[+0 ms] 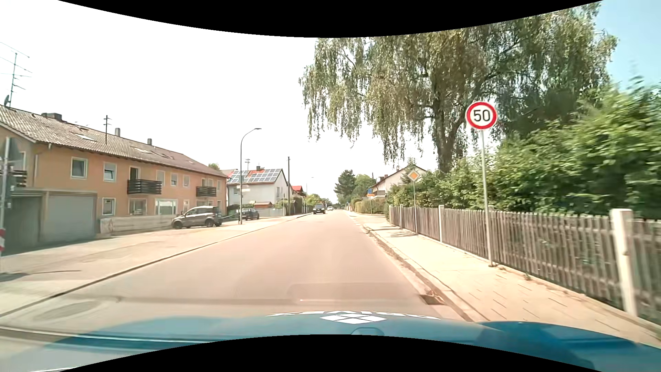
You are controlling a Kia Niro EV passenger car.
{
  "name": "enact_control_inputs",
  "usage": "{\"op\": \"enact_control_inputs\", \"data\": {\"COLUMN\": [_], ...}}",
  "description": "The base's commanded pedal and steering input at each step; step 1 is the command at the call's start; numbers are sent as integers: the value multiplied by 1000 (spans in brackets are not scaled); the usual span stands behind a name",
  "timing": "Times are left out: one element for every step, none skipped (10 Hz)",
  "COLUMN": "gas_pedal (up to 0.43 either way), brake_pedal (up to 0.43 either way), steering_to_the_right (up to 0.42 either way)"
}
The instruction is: Follow the waypoints while adhering to traffic rules and regulations
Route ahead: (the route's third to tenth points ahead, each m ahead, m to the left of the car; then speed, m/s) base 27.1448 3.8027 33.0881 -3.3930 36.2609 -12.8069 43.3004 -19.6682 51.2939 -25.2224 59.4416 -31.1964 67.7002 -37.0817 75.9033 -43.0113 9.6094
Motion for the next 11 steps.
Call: {"op": "enact_control_inputs", "data": {"gas_pedal": [59,59,59,59,47,47,0,0,0,0,0], "brake_pedal": [0,0,0,0,0,0,0,0,0,0,0], "steering_to_the_right": [-4,-4,-5,-5,-4,-3,-4,-4,-4,-4,-4]}}
